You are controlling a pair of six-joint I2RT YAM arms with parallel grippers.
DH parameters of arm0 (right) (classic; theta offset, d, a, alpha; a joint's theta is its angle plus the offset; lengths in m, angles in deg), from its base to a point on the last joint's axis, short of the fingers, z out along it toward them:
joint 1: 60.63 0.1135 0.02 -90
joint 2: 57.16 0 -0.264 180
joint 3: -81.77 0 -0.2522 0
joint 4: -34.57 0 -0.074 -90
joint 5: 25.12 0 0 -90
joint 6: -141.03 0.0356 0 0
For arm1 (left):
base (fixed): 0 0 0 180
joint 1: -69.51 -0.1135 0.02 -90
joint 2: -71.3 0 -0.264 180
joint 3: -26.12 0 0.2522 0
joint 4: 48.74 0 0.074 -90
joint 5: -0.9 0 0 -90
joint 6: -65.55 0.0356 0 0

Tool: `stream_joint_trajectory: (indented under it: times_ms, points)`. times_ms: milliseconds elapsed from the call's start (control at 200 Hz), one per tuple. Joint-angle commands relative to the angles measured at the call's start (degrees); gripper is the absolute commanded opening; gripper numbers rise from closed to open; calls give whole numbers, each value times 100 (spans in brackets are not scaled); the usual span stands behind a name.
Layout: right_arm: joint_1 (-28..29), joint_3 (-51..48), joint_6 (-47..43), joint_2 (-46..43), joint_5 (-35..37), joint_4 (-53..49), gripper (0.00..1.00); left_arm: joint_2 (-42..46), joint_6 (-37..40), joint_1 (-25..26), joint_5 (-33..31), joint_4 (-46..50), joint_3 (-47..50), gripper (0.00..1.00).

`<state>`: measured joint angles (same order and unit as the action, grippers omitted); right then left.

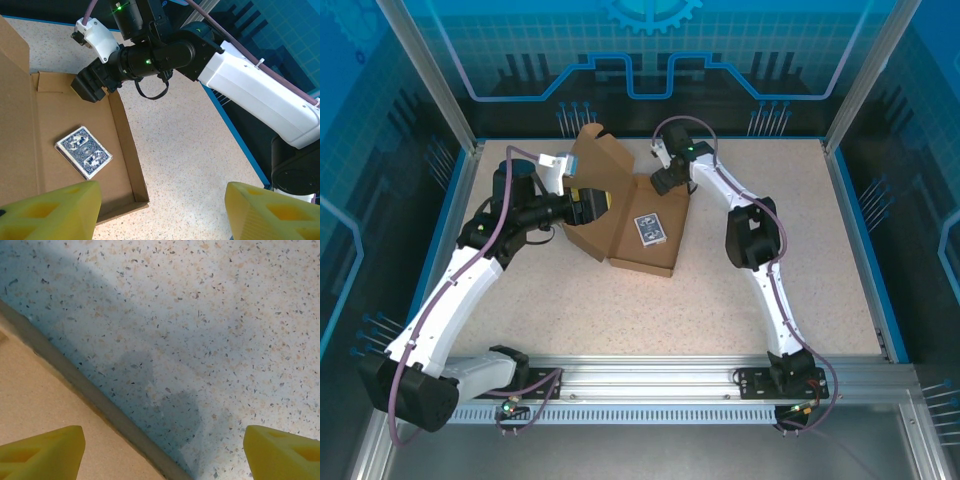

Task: Fold the paper box

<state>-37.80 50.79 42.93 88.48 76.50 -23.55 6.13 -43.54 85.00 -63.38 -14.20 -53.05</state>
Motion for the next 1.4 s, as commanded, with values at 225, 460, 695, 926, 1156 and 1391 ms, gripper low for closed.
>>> stream_joint_trajectory:
  times_ms: [225,460,695,926,1156,1391]
  points:
    - [9,491,-826,333,-106,-479,74,109,37,-36,127,-25,125,68]
    - [29,421,-937,170,-260,-832,67,92,28,-36,134,-43,138,67]
    - [63,-356,-763,-430,-411,-917,59,87,-25,-35,68,-28,134,68]
    - [191,-2120,-340,-1592,-579,-455,57,114,0,-36,-14,-12,144,69]
    - [560,-4096,244,-2751,-840,141,57,90,26,-32,19,-12,142,69]
    - [934,-5217,829,-3440,-1069,561,55,98,67,-37,3,1,134,69]
